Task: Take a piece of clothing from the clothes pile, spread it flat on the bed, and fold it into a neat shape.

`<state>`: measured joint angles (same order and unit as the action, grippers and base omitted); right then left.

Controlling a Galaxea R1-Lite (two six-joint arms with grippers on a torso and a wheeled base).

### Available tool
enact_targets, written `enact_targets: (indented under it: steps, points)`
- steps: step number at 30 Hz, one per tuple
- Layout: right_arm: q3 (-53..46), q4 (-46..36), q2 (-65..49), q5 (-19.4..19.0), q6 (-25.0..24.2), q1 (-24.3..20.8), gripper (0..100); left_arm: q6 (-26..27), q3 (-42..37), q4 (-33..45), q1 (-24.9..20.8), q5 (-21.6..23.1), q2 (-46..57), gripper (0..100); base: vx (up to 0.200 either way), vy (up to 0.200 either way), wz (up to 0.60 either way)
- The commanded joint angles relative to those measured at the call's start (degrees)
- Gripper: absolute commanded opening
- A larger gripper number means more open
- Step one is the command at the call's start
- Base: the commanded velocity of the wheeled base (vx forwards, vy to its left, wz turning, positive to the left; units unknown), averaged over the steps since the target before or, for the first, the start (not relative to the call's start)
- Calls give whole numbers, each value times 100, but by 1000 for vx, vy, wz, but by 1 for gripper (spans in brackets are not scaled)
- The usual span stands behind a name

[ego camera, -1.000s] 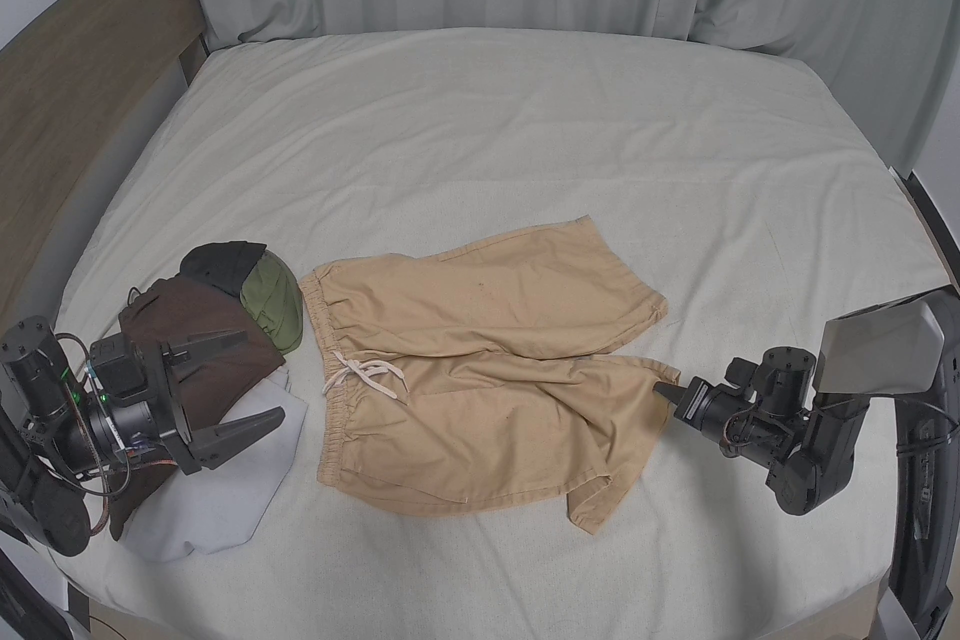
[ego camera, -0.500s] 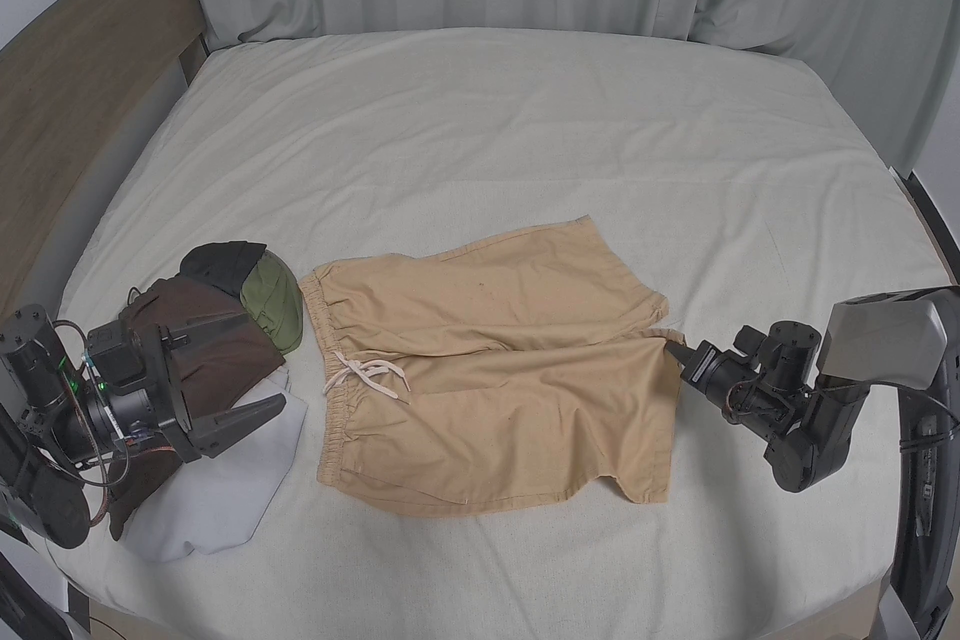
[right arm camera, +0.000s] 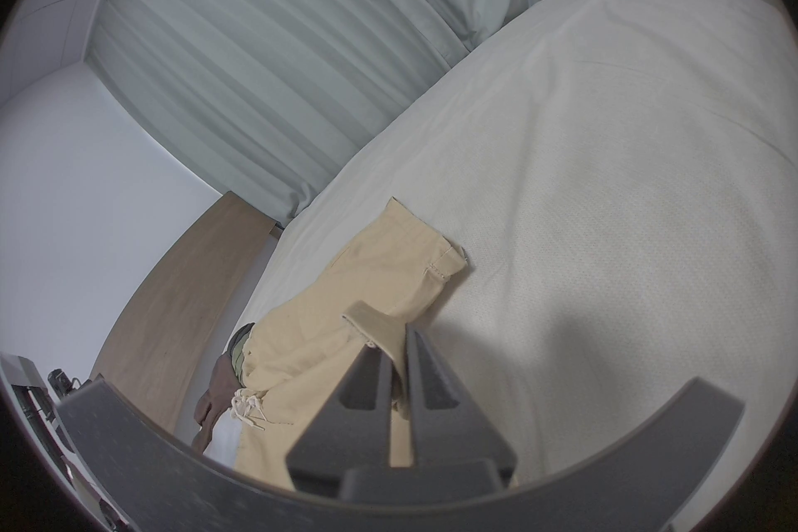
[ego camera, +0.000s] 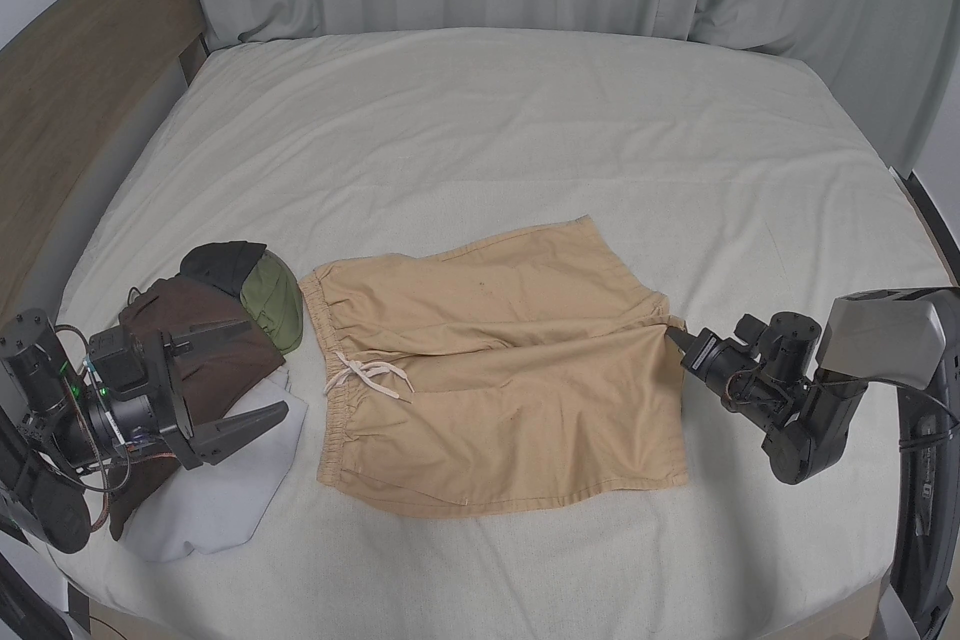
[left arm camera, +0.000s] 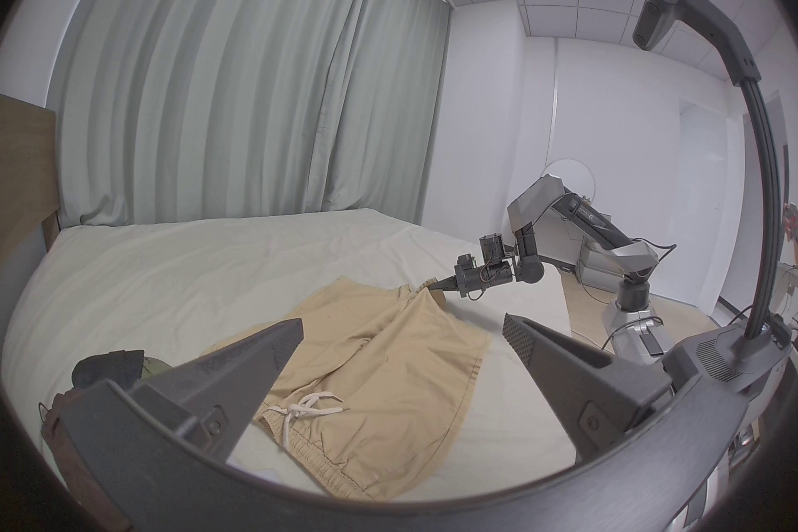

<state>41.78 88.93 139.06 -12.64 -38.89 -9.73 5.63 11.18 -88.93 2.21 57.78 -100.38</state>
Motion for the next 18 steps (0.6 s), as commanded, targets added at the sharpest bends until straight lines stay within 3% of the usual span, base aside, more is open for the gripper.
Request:
enact_targets:
  steps: [1, 13, 18]
  points:
    - [-20, 1, -2, -10, 13, -3, 100, -9, -72, -1, -62, -4, -26, 100, 0, 0, 0]
    - [-899, -7, -713, -45, 487, -416, 100, 52, -90, -1, -115, -30, -773, 100, 0, 0, 0]
    - [-1172, -25, -1074, -72, 980, -442, 100, 78, 51, -10, -89, -206, -1124, 100, 0, 0, 0]
